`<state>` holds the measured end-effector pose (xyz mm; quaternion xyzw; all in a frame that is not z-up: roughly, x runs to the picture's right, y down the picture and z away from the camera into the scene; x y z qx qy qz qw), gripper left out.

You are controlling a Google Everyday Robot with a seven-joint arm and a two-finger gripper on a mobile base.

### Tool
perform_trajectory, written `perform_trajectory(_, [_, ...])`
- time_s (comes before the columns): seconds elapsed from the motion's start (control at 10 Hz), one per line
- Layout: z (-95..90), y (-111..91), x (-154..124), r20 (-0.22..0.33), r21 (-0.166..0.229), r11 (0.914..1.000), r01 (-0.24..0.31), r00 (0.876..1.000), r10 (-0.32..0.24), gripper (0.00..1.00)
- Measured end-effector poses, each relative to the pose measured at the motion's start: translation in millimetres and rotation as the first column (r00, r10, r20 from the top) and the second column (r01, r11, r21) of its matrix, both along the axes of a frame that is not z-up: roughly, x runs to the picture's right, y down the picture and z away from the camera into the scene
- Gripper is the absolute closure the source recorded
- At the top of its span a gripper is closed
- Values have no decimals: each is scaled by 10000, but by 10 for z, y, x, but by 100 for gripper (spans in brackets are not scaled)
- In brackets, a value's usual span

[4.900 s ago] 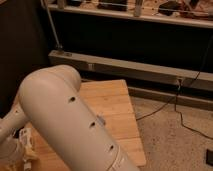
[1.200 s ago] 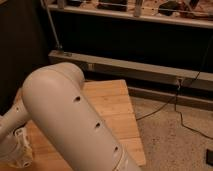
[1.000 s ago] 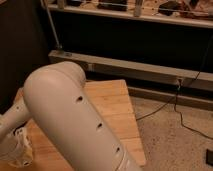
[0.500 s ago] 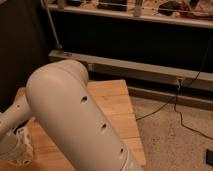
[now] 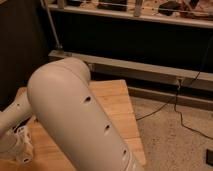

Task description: Stand the bottle upright

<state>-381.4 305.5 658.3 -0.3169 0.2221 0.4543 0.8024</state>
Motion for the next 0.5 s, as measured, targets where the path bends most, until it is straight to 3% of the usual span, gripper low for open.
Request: perform_trajectory(0.5, [-127, -180, 99, -125, 214, 9997, 98, 9999, -95, 72])
